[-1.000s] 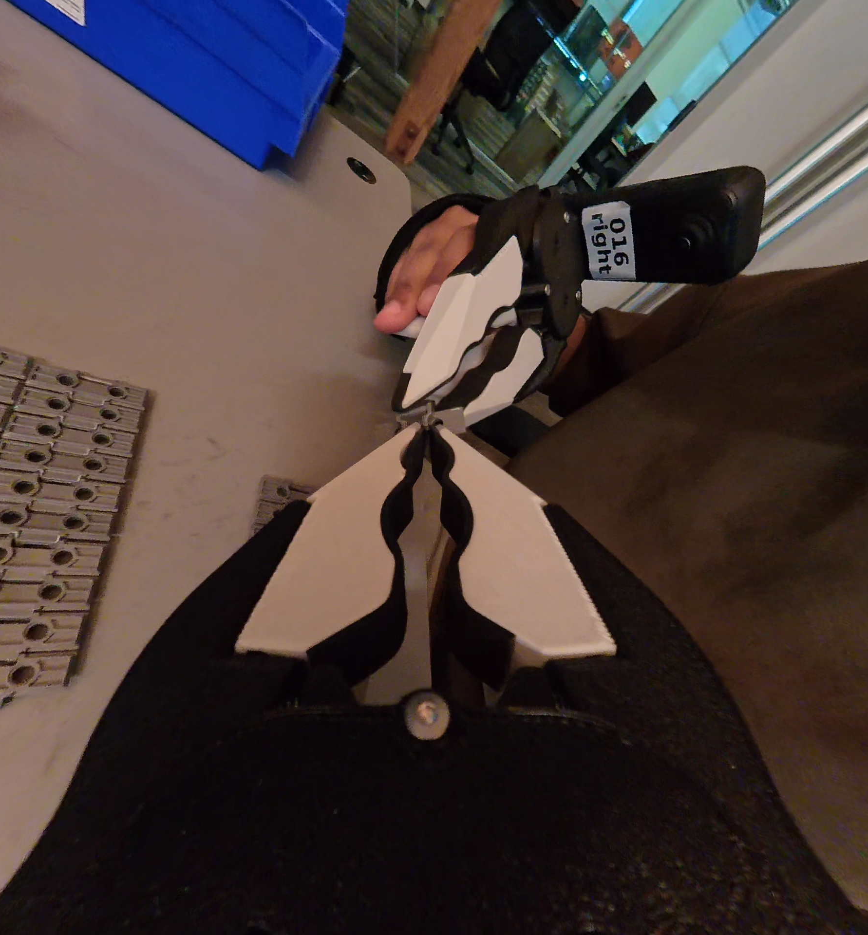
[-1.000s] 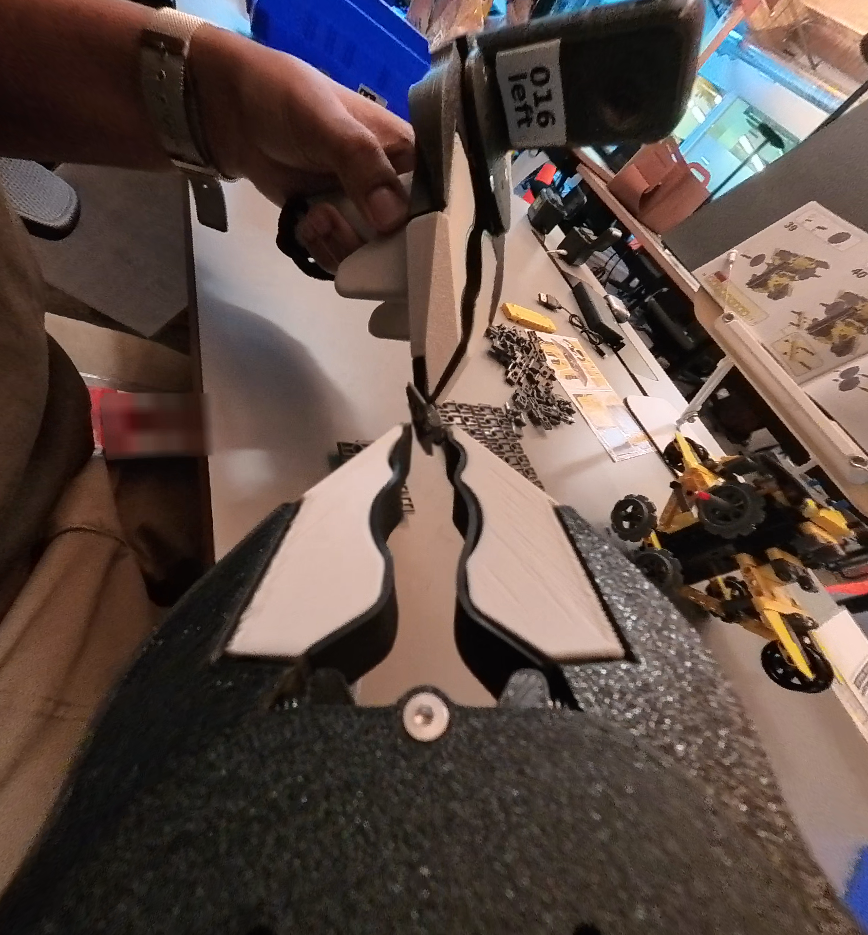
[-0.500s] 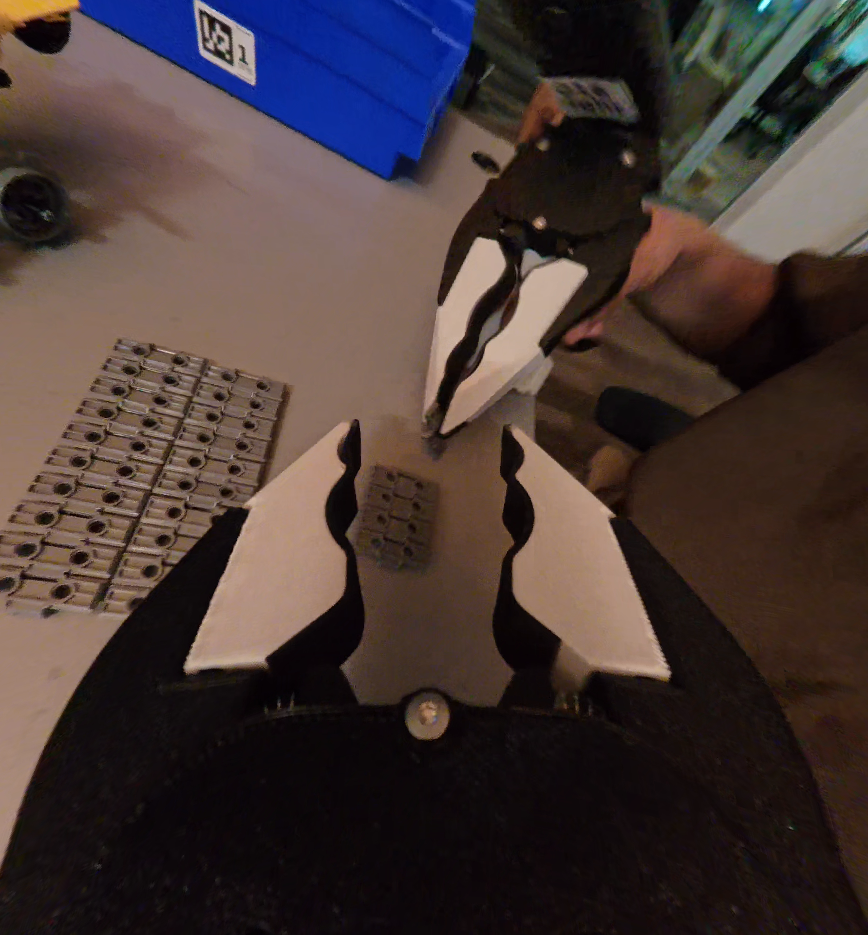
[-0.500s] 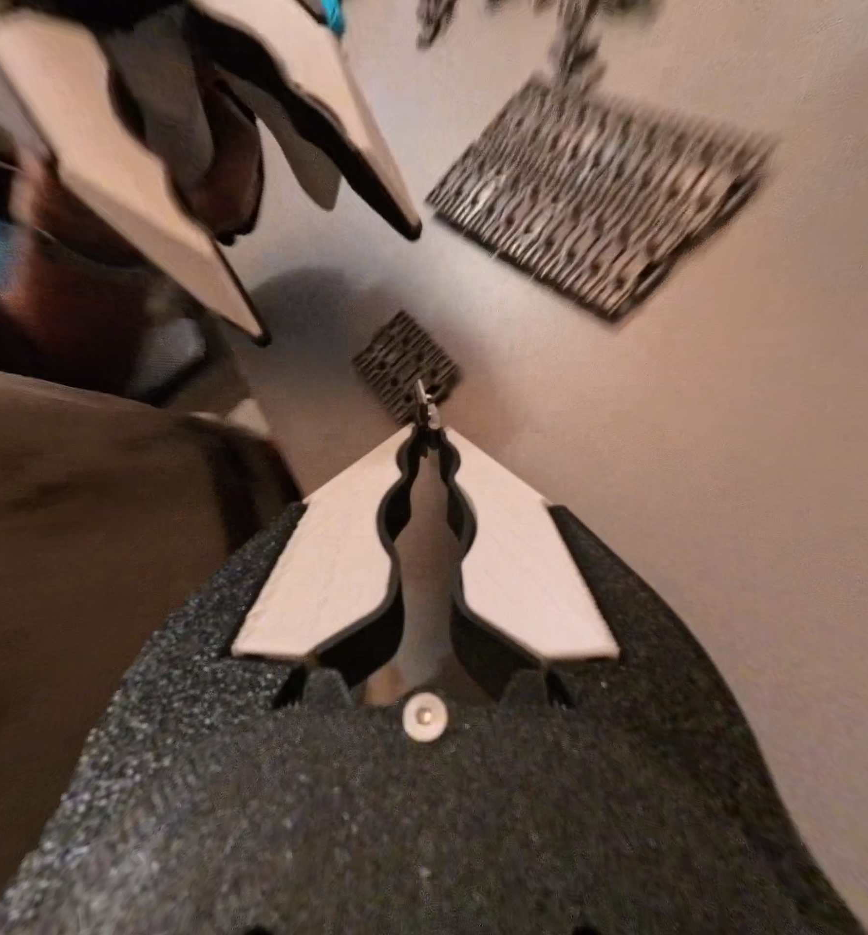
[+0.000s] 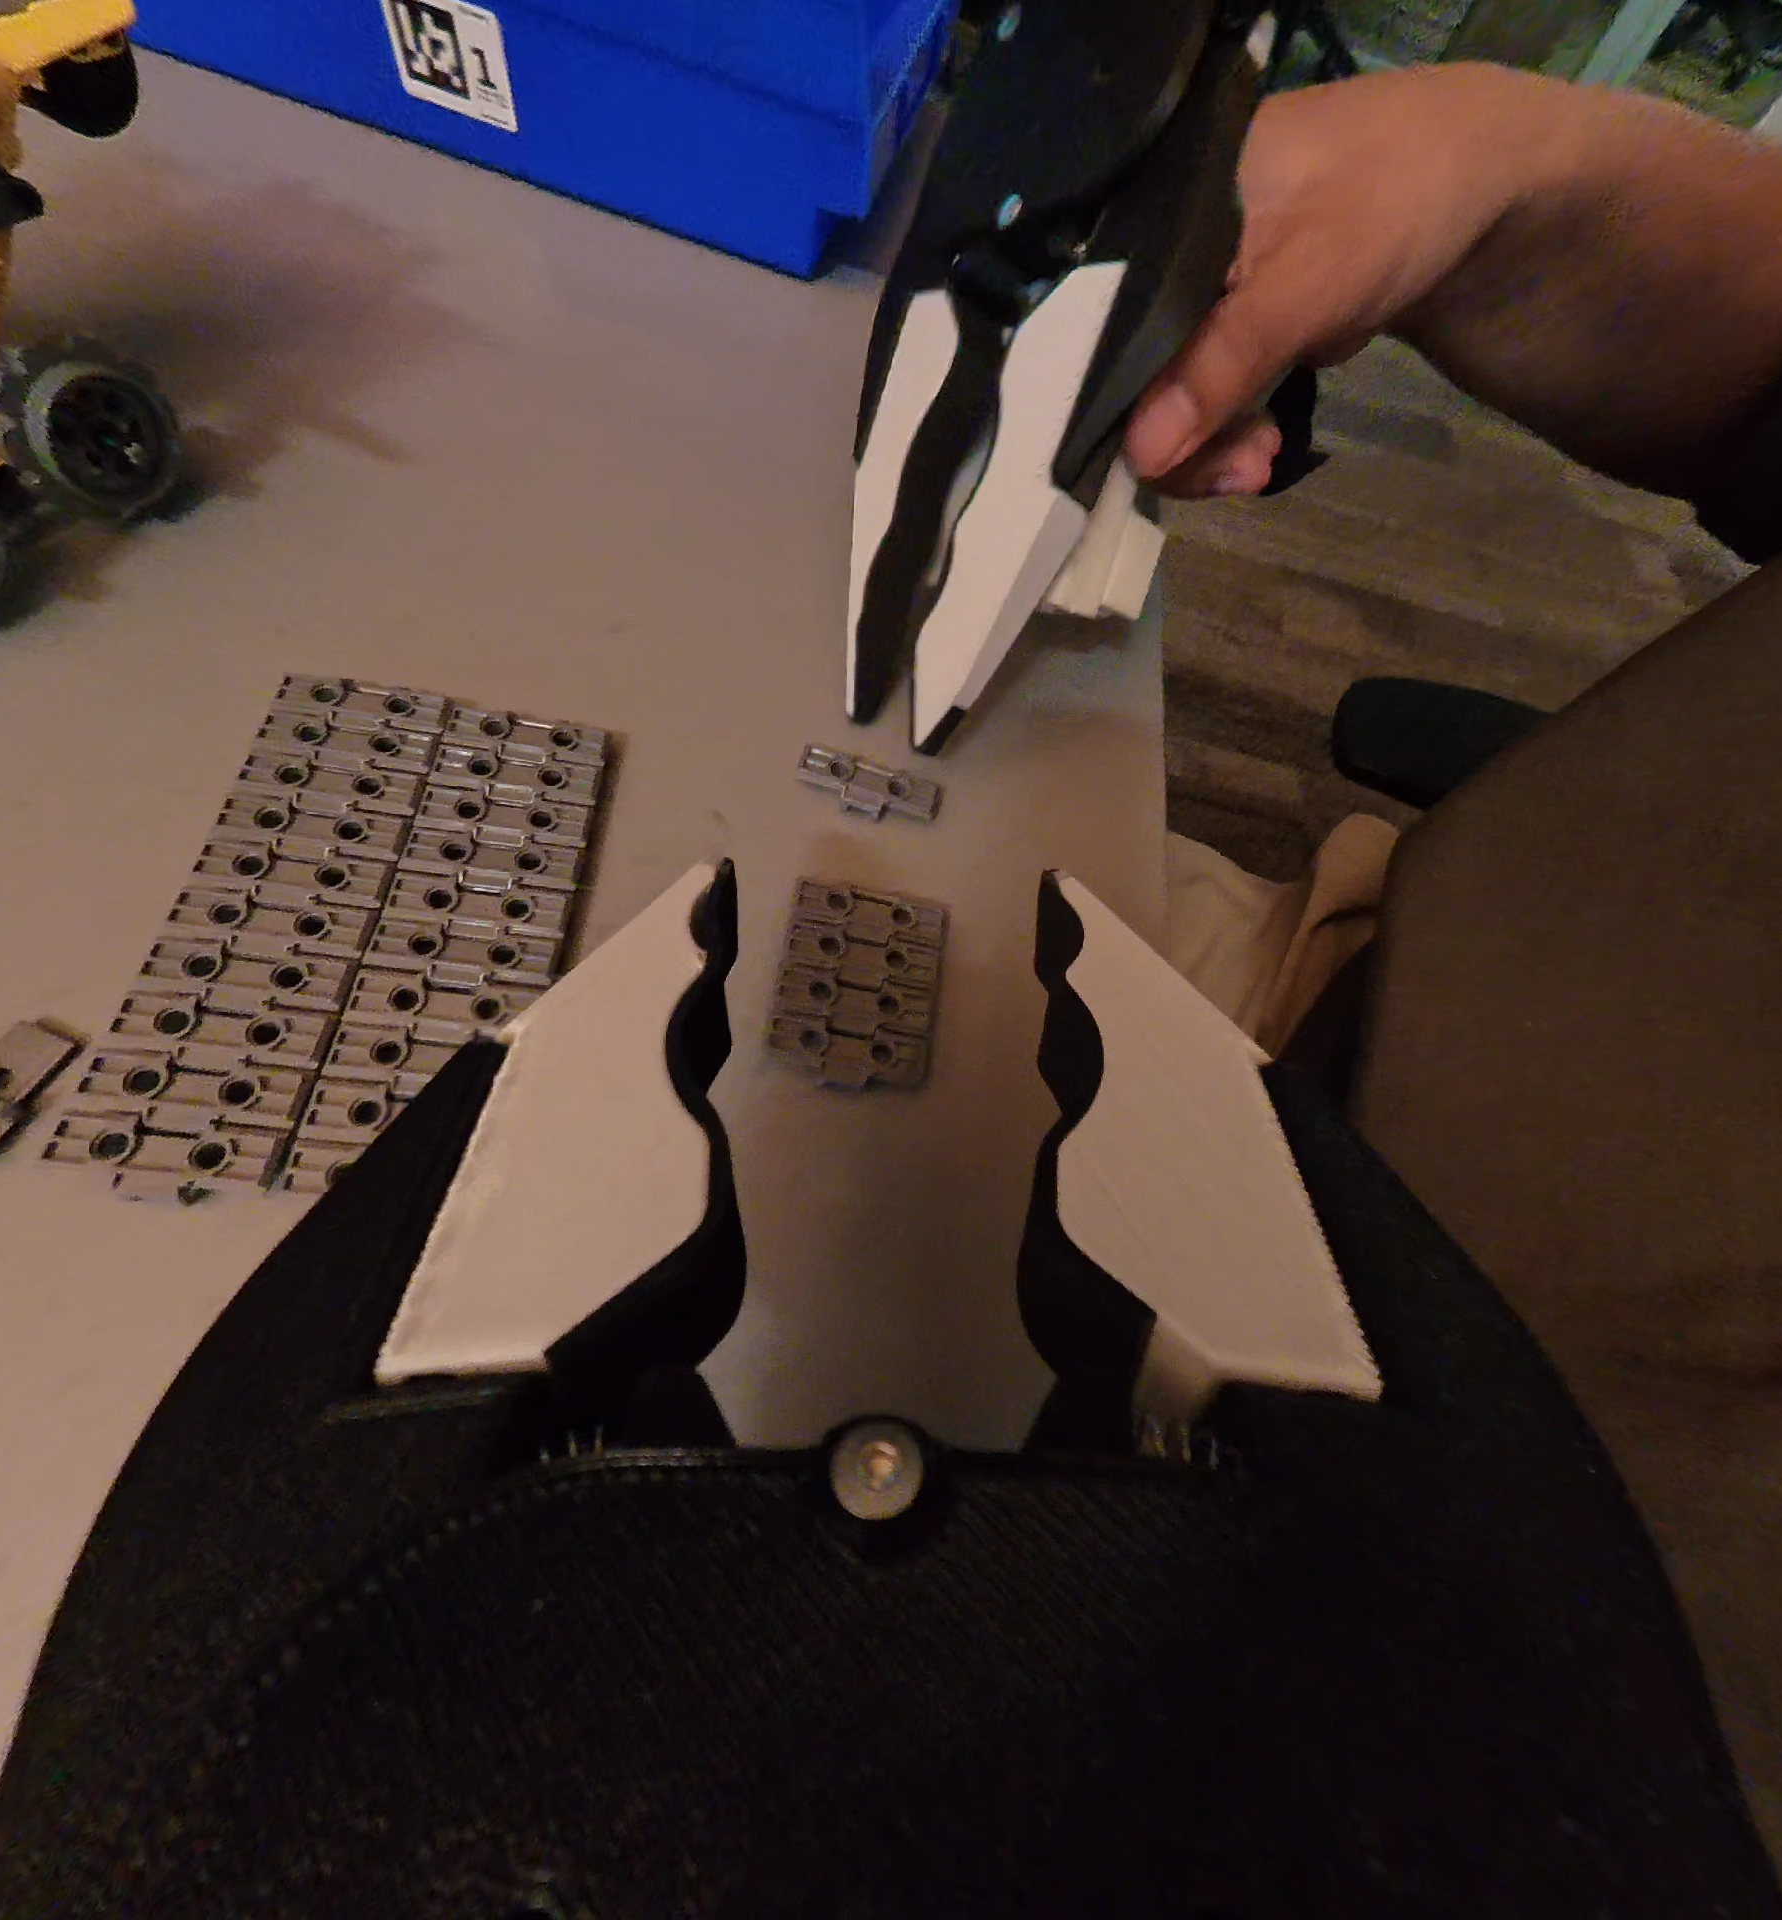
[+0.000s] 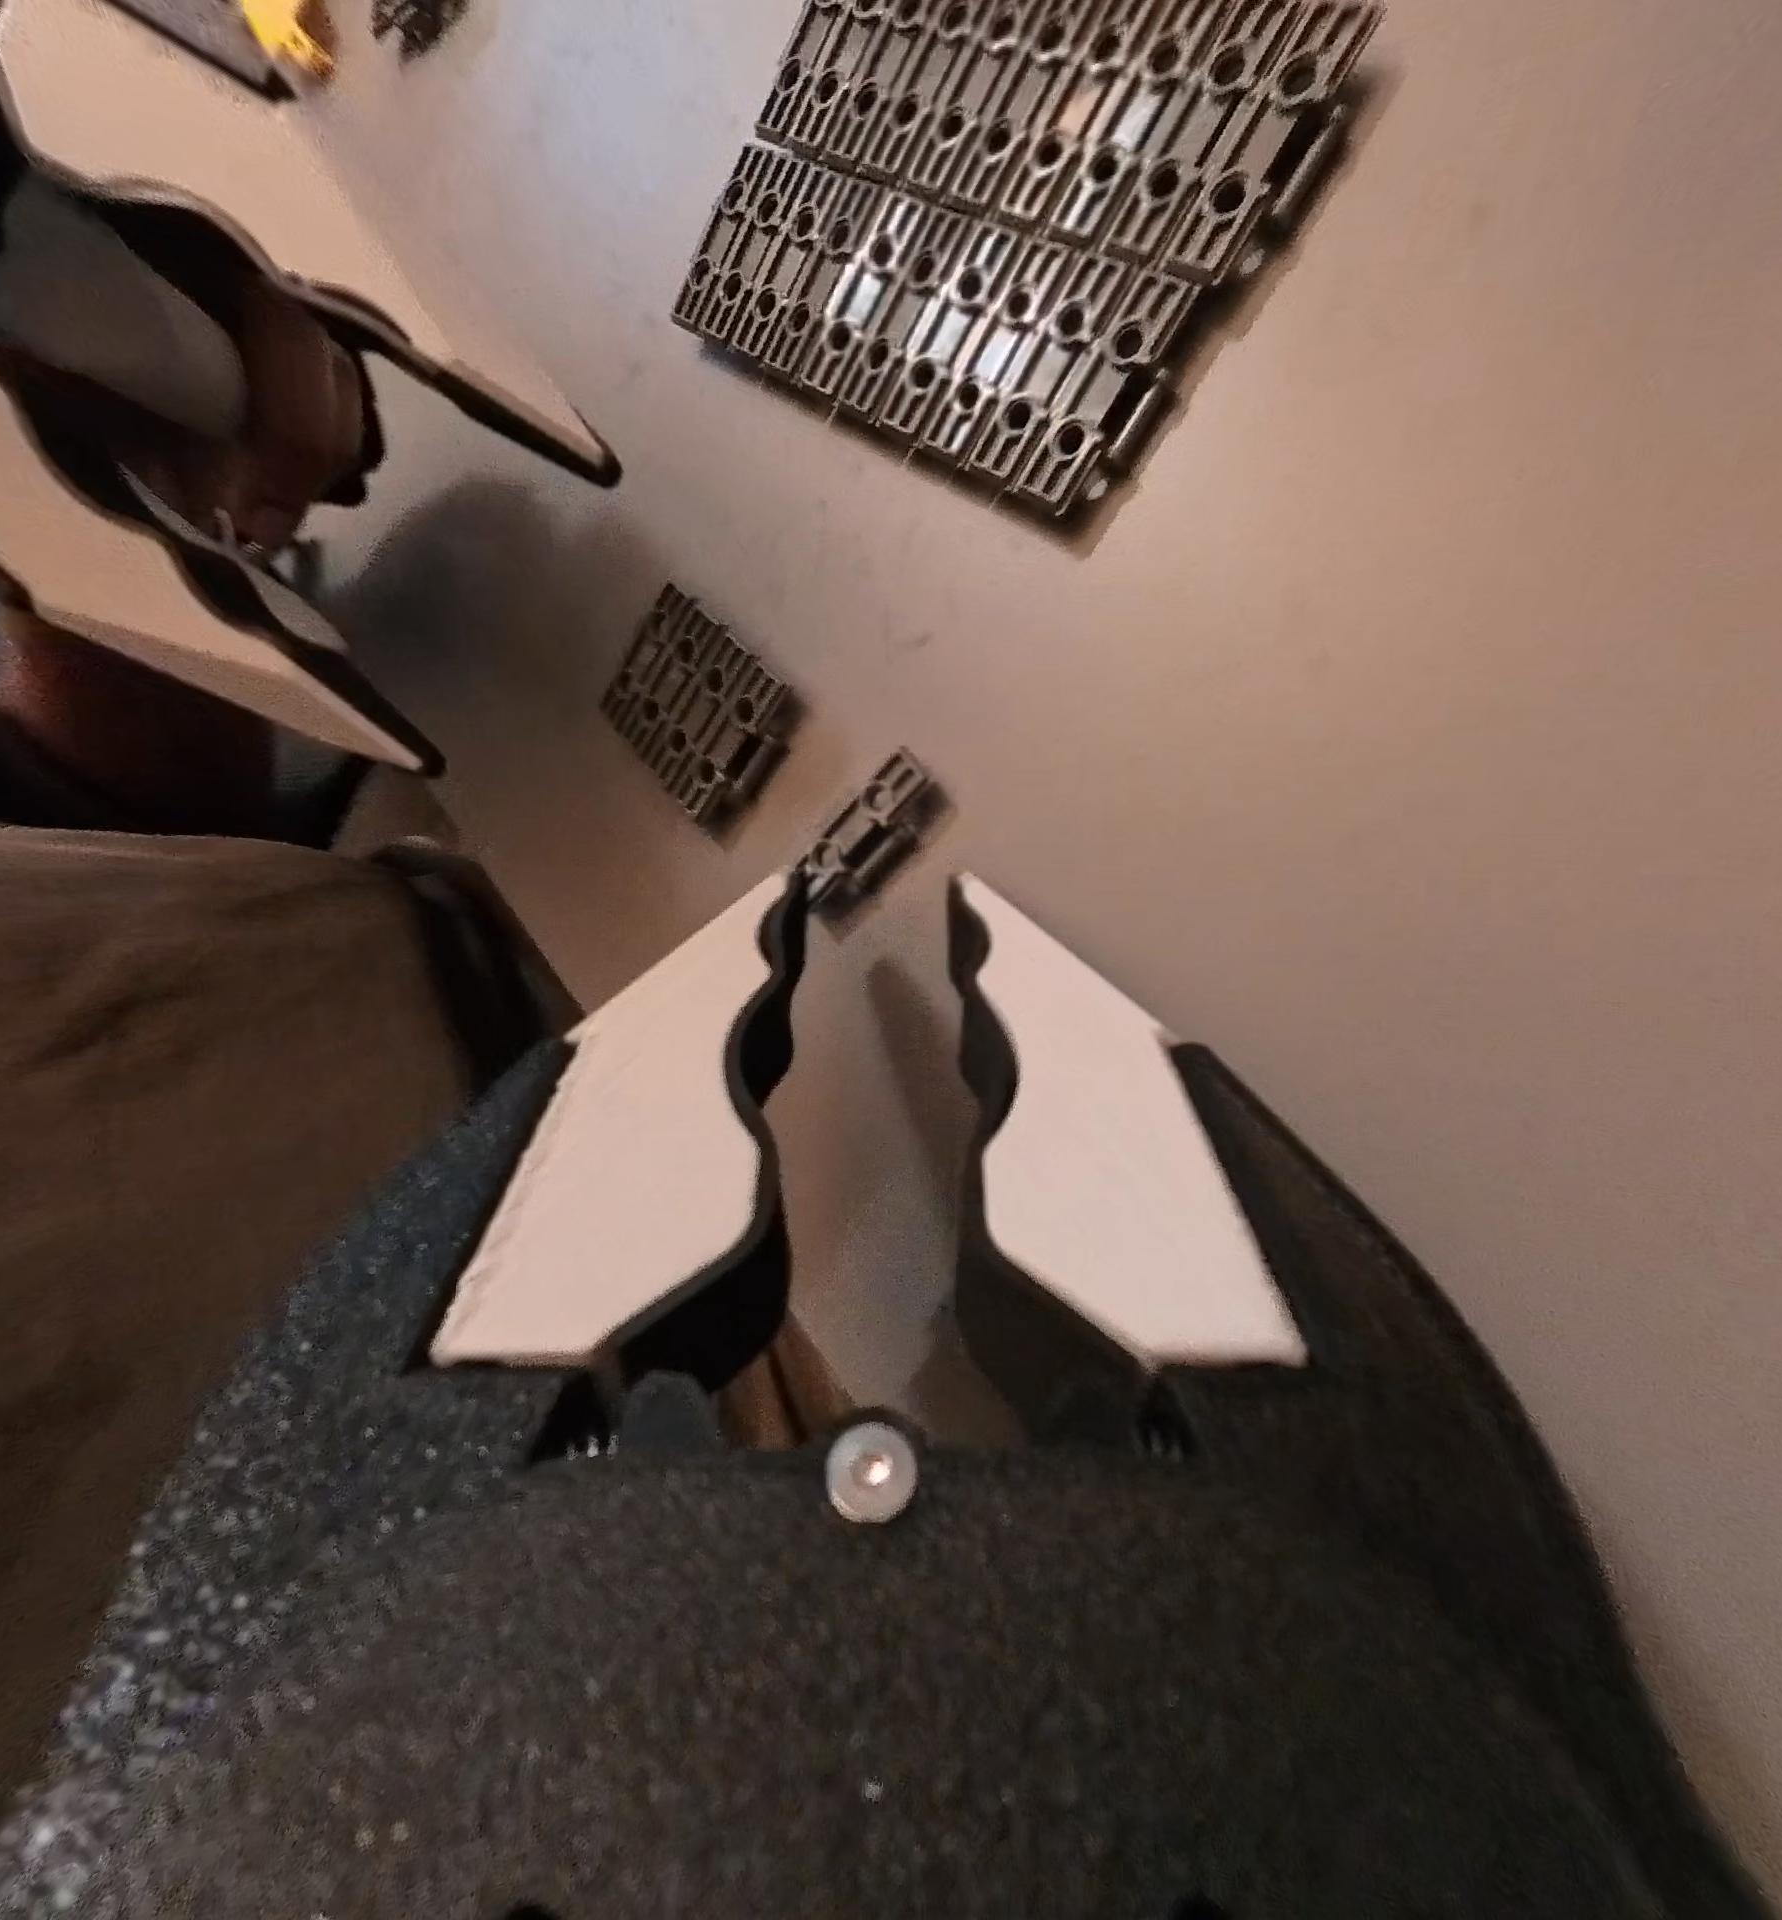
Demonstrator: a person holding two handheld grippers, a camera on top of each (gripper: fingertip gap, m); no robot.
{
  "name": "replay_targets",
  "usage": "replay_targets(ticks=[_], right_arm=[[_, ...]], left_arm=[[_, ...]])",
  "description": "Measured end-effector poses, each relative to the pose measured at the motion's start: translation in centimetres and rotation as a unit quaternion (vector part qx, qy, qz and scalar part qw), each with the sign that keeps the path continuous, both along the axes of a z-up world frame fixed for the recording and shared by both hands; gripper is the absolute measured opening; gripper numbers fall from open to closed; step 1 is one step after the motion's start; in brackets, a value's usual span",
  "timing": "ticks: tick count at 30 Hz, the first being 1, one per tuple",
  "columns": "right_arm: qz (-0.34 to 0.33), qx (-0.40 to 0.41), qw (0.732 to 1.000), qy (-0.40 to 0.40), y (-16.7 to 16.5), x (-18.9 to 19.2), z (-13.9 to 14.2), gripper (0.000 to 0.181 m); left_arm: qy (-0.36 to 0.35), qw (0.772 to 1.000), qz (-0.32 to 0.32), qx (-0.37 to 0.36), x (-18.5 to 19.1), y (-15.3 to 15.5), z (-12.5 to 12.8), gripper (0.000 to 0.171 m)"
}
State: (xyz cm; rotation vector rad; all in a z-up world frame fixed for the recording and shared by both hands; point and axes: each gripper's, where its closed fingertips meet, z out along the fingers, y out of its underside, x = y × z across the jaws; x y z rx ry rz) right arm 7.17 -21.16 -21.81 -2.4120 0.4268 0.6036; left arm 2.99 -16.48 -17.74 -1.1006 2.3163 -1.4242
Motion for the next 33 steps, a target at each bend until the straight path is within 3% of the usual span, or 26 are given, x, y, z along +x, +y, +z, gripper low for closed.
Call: replay_targets(ticks=[2,4,9,14,21,28,33], right_arm=[[0.007,-0.008,0.998,-0.066,-0.4,1.0,0.3,0.044],[0.048,0.008,0.987,-0.153,-0.2,1.4,1.0,0.049],[0.144,-0.007,0.939,-0.312,0.5,1.8,1.5,0.045],[0.231,-0.006,0.926,-0.297,1.4,-0.3,1.0,0.046],[0.305,-0.008,0.907,-0.292,1.7,-0.8,-0.1,0.047],[0.323,-0.012,0.895,-0.307,1.7,-0.8,-0.6,0.038],[0.321,0.044,0.900,-0.293,2.7,-2.2,0.3,0.038]], left_arm=[[-0.001,1.000,0.001,0.004,0.0,0.2,-0.3,0.055],[-0.001,1.000,-0.005,0.009,-0.1,0.1,-0.7,0.055],[-0.001,0.999,-0.012,0.040,0.3,-0.2,-2.3,0.062],[0.010,0.999,-0.017,0.043,0.7,-0.4,-2.7,0.068],[0.018,0.997,-0.028,0.072,0.4,-0.8,-3.6,0.057],[0.033,0.997,-0.027,0.068,0.5,-0.8,-3.8,0.056],[0.034,0.995,-0.030,0.088,0.4,-0.9,-4.3,0.051]])
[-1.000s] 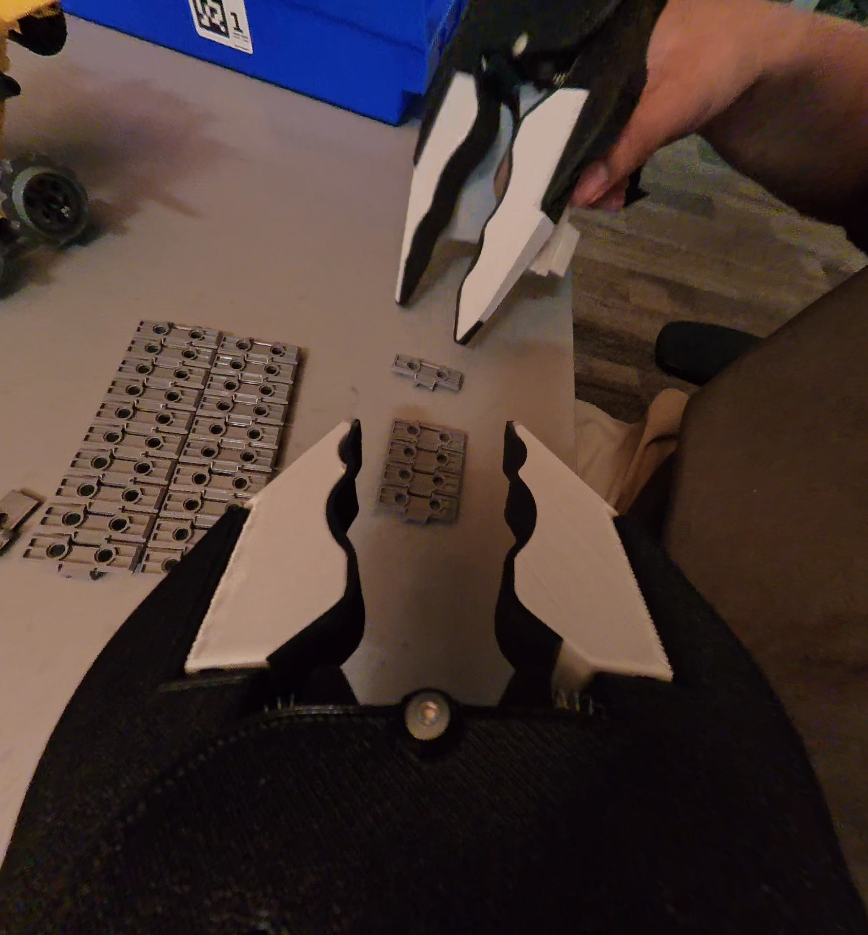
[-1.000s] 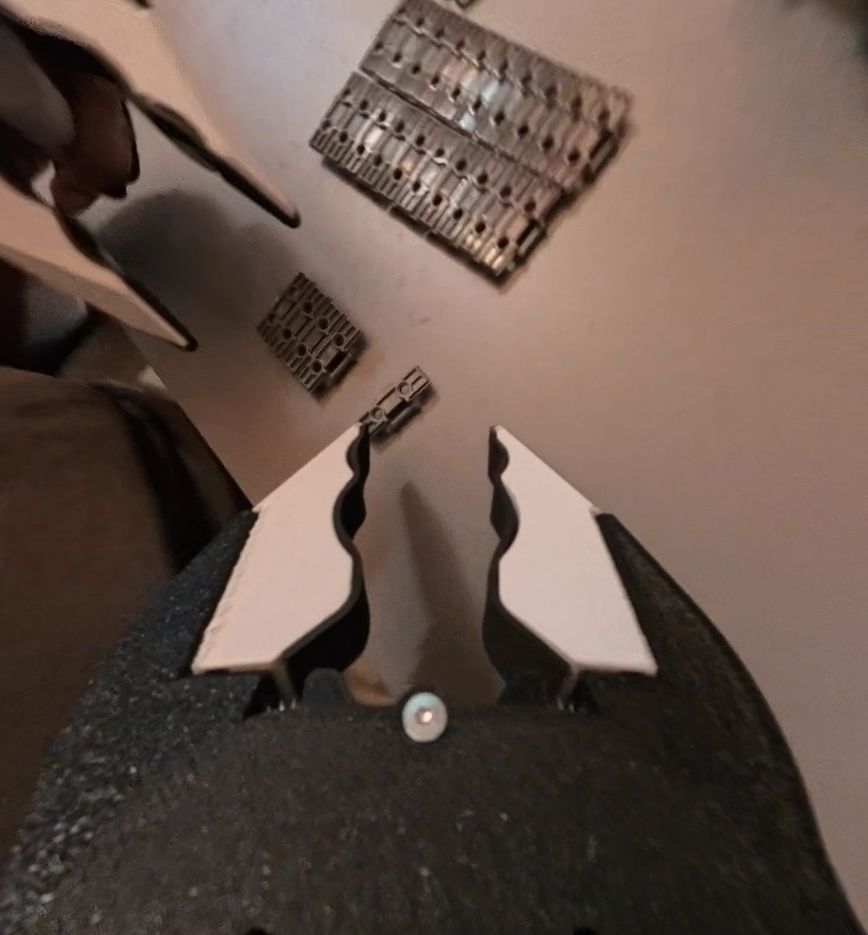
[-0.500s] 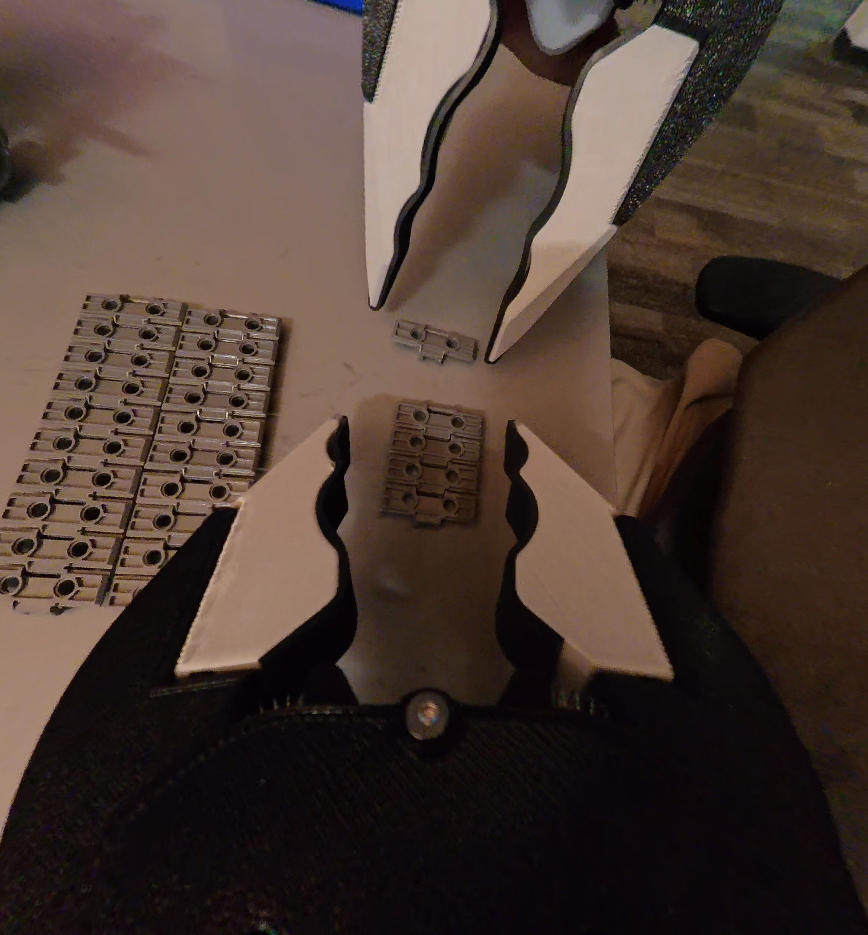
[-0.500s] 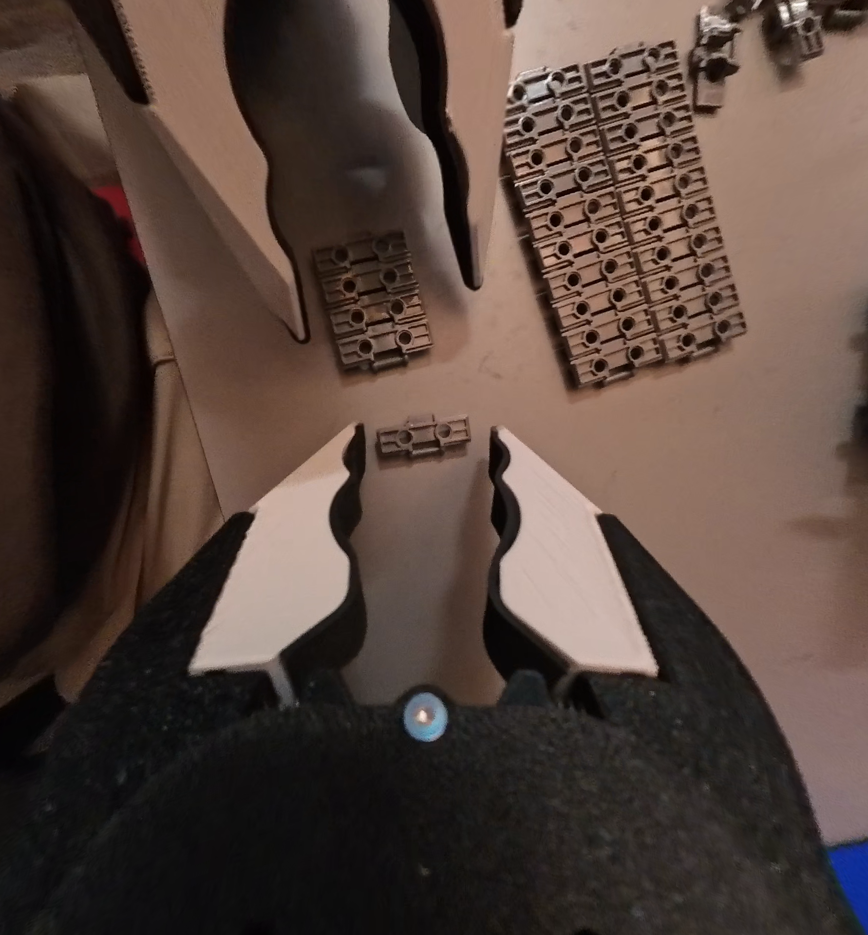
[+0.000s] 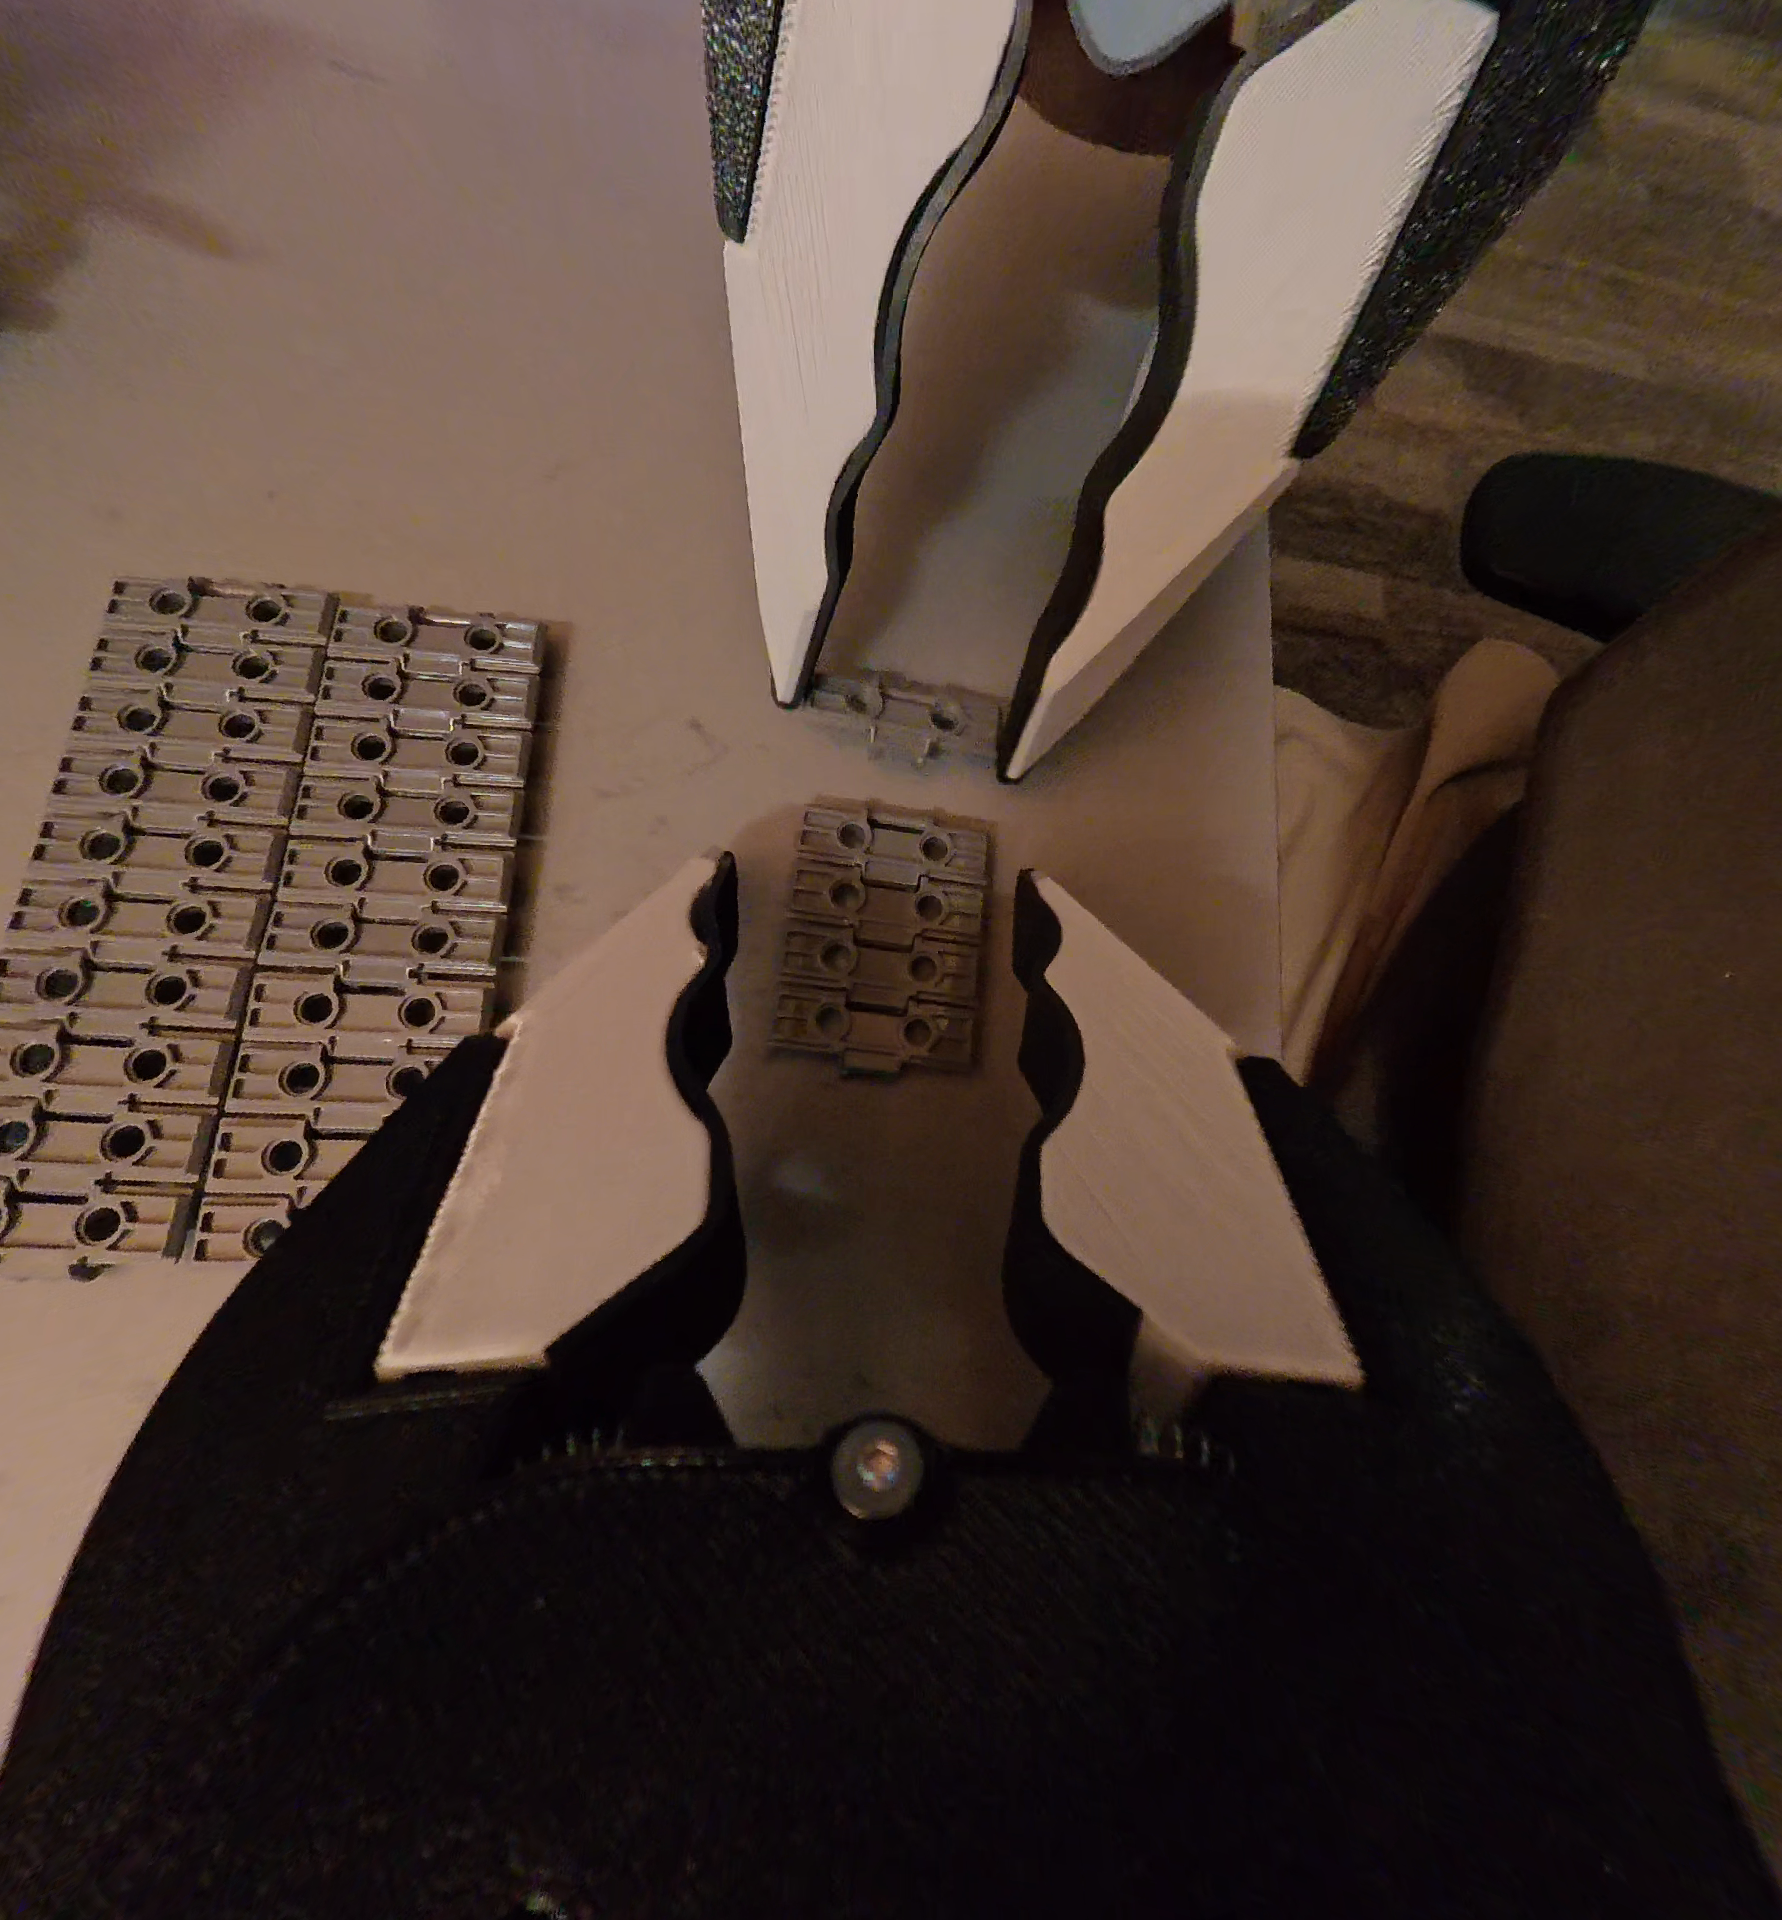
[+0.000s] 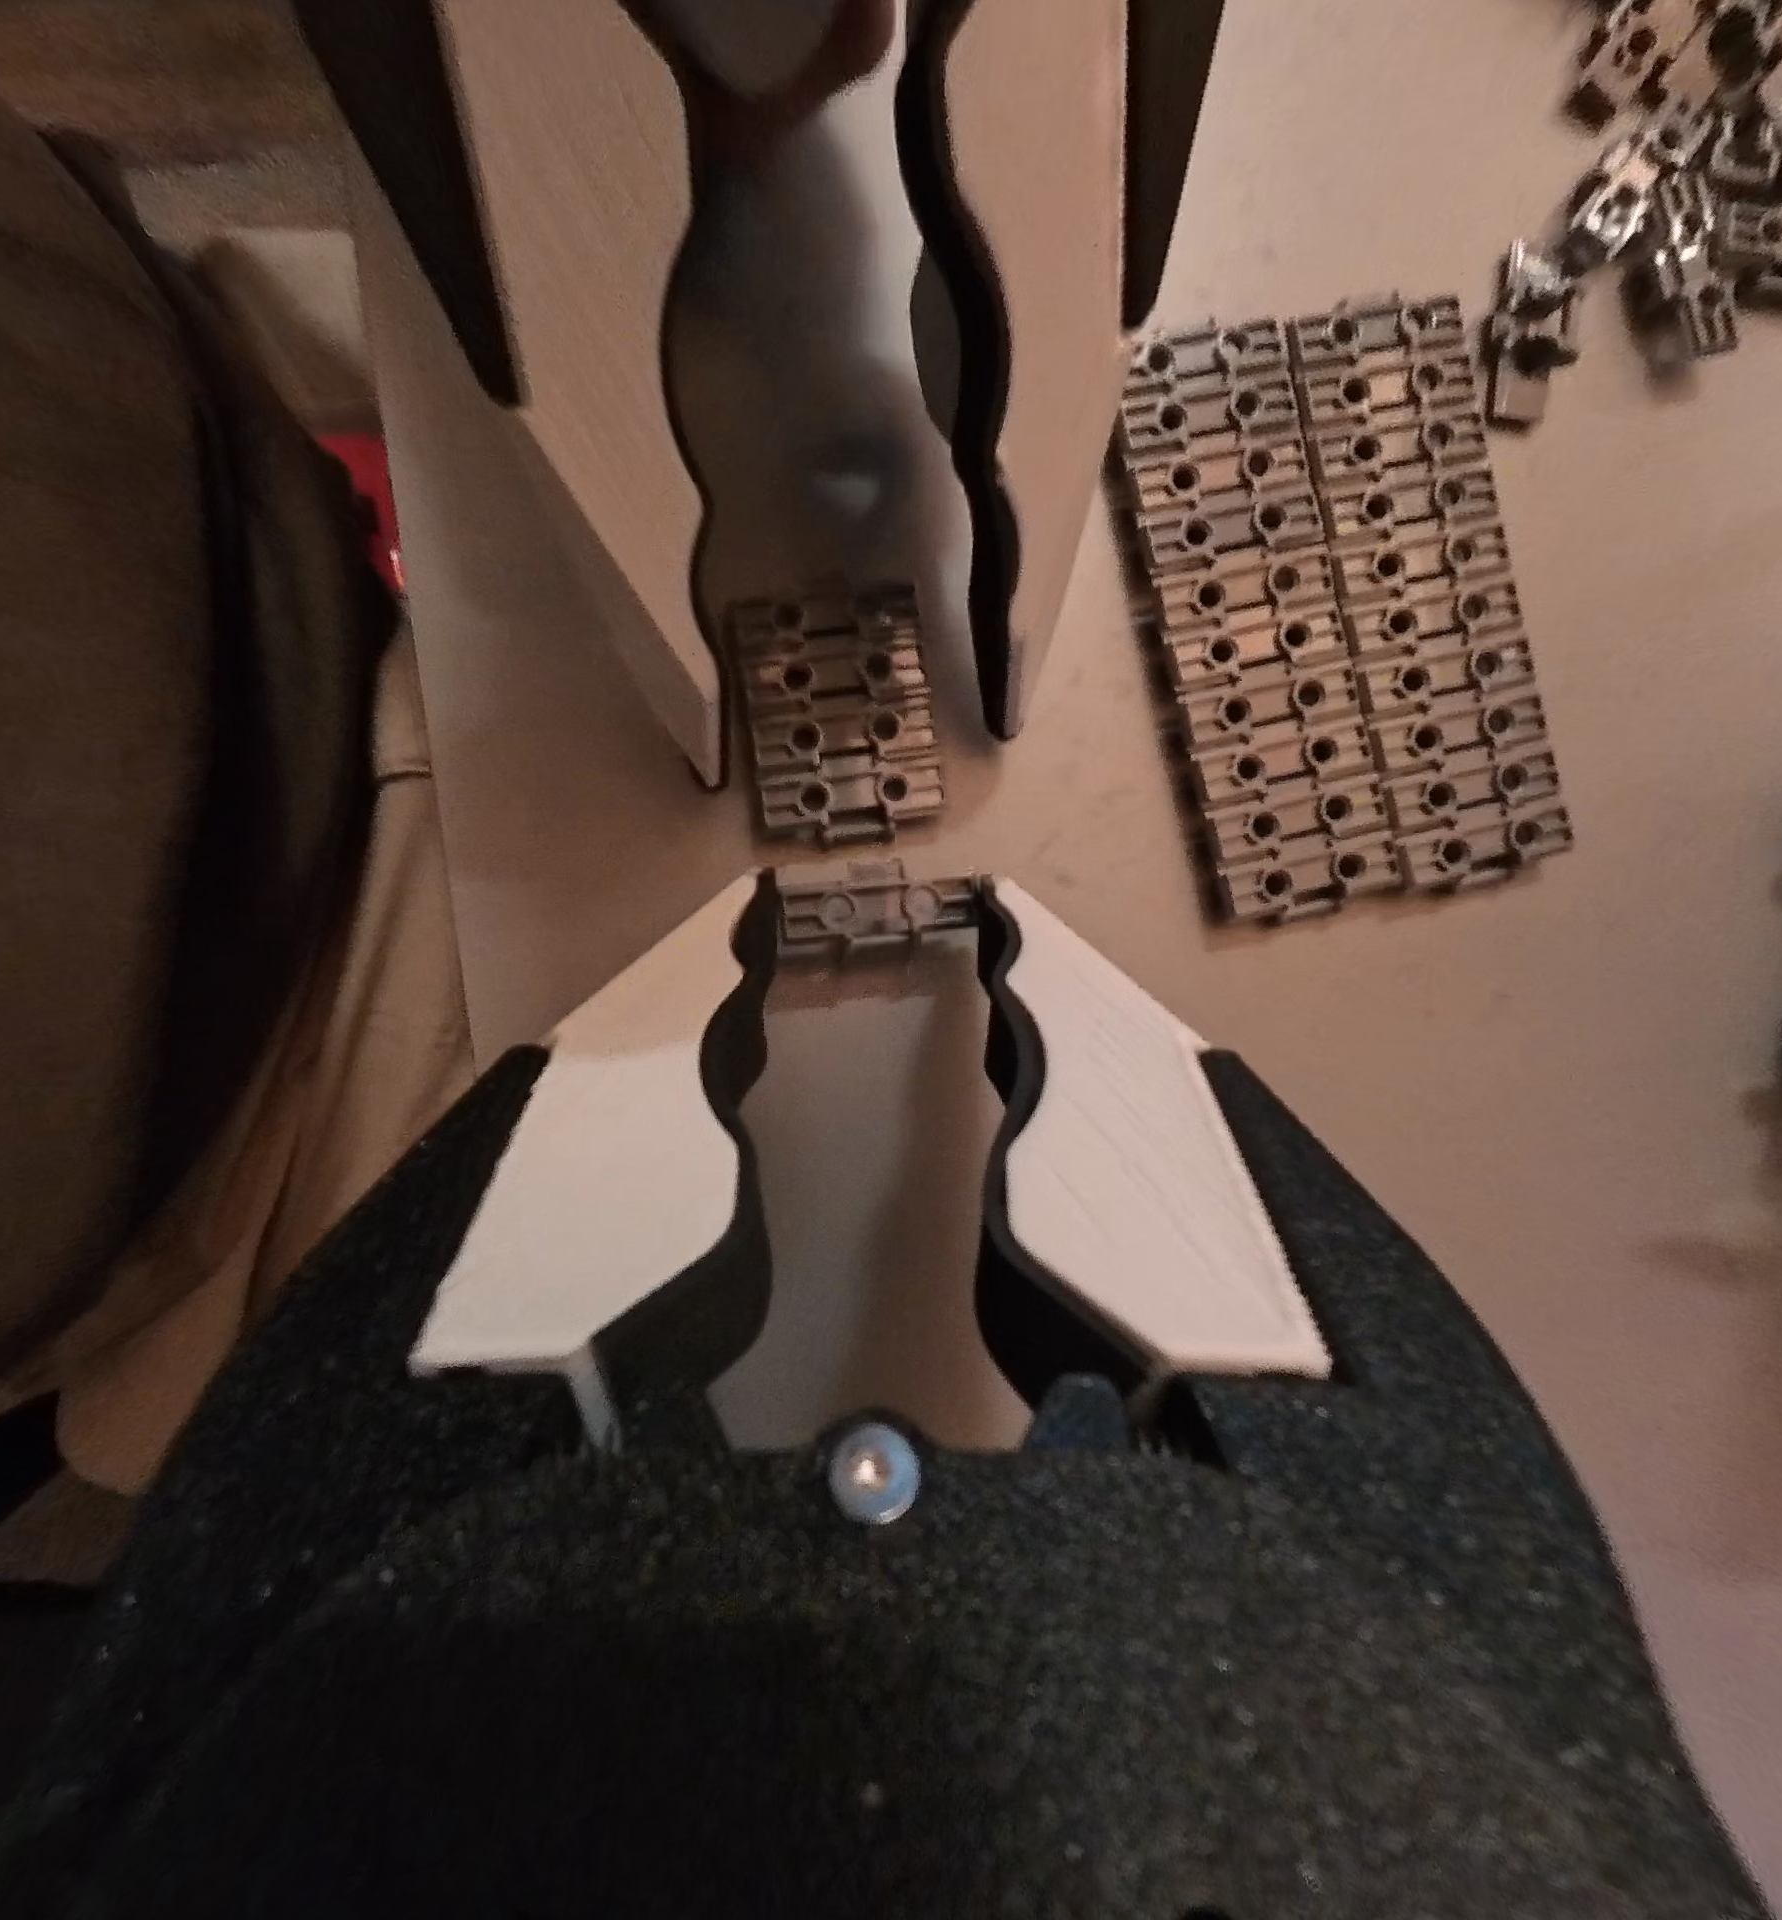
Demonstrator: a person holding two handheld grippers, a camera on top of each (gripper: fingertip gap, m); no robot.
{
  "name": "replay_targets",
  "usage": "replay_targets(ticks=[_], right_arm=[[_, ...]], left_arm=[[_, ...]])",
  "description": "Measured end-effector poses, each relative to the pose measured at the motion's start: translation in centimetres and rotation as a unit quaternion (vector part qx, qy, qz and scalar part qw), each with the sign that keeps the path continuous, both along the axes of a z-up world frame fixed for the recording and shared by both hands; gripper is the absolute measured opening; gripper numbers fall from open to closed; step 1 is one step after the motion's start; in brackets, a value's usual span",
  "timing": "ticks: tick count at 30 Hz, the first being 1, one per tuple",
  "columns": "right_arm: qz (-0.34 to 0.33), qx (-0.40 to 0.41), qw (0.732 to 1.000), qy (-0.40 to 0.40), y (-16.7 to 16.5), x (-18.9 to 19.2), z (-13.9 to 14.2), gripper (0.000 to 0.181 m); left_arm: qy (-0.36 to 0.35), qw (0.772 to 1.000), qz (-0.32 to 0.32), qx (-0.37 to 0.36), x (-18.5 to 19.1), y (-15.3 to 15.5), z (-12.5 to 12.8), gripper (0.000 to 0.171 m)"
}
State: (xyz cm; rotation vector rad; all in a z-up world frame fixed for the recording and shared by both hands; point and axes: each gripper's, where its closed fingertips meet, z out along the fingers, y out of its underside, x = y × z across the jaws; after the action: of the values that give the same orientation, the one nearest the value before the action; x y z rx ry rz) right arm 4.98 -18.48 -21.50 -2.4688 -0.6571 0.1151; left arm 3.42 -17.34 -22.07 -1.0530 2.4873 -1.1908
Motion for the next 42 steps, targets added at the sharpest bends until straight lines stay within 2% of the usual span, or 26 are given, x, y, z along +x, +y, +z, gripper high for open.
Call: replay_targets(ticks=[4,14,19,21,25,28,33,39,42], right_arm=[[0.013,0.019,1.000,0.010,0.6,-0.6,0.1,0.038],[0.019,0.006,1.000,0.011,0.7,-0.7,-0.6,0.038],[0.008,0.013,1.000,0.025,0.6,-0.6,0.2,0.047],[-0.001,0.024,0.999,0.040,0.7,-0.6,0.9,0.039],[-0.021,0.035,0.998,0.037,0.9,-0.1,1.0,0.000],[-0.012,0.008,0.999,0.033,0.4,-0.3,-0.3,0.000],[-0.015,0.003,0.999,0.029,0.4,-0.4,-0.4,0.000],[0.003,-0.028,0.998,-0.048,0.4,-0.5,-0.4,0.000],[0.003,-0.044,0.998,-0.040,0.4,-0.5,-0.5,0.000]], left_arm=[[-0.003,1.000,-0.005,0.009,-0.1,-0.1,-0.1,0.045],[-0.003,1.000,-0.009,0.019,-0.2,-0.2,-0.4,0.037],[-0.001,1.000,-0.008,0.018,-0.2,-0.1,-0.4,0.037],[-0.001,1.000,-0.008,0.019,-0.2,-0.1,-0.5,0.037],[0.000,1.000,-0.008,0.019,-0.2,-0.1,-0.5,0.037],[0.002,1.000,-0.009,0.018,-0.2,-0.1,-0.5,0.037],[-0.001,1.000,-0.009,0.022,-0.2,-0.1,-0.5,0.037],[-0.001,1.000,-0.009,0.022,-0.1,-0.1,-0.5,0.036],[-0.002,1.000,-0.010,0.022,-0.1,-0.1,-0.5,0.036]])
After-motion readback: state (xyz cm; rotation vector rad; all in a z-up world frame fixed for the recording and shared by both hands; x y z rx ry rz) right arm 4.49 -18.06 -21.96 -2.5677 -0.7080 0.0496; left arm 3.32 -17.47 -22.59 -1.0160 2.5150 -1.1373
